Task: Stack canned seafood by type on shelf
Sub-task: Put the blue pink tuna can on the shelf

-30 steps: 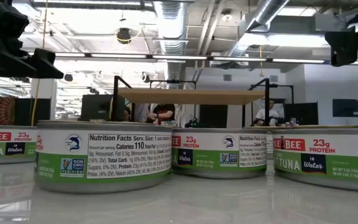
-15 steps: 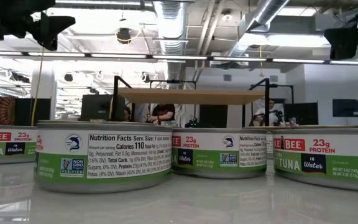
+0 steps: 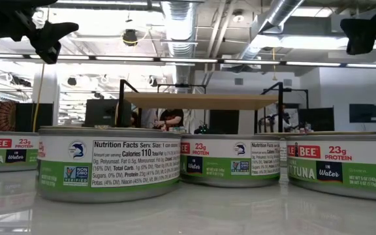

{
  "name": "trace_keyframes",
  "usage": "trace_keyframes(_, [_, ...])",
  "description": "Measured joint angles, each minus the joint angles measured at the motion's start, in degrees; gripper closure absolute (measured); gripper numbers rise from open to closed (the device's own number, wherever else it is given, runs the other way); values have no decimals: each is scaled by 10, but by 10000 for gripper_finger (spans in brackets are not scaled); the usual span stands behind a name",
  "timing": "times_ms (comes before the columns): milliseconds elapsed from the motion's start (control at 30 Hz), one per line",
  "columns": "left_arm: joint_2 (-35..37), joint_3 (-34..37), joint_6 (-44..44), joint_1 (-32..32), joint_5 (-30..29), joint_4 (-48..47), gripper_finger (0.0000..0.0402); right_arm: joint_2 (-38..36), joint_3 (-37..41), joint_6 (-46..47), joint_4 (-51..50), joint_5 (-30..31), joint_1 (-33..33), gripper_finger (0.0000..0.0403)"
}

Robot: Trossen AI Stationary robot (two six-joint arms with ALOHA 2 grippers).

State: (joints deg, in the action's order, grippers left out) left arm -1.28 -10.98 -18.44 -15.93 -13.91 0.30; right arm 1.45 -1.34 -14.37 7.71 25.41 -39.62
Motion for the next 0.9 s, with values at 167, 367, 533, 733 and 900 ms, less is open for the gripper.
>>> trace_keyframes(167, [0, 0, -2, 0, -4, 0, 168, 0, -1, 28, 37, 0, 0, 40])
trace_keyframes(367, [0, 0, 53, 0, -45, 1, 168, 0, -1, 30, 86, 0, 0, 40])
trace_keyframes(533, [0, -1, 47, 0, -118, -9, 168, 0, -2, 30, 96, 0, 0, 40])
trace_keyframes(733, [0, -1, 46, 0, -125, -12, 168, 0, -2, 42, 103, -3, 0, 40])
trace_keyframes(900, [-2, -1, 23, 0, -118, -13, 168, 0, -3, 83, 165, -60, -1, 40])
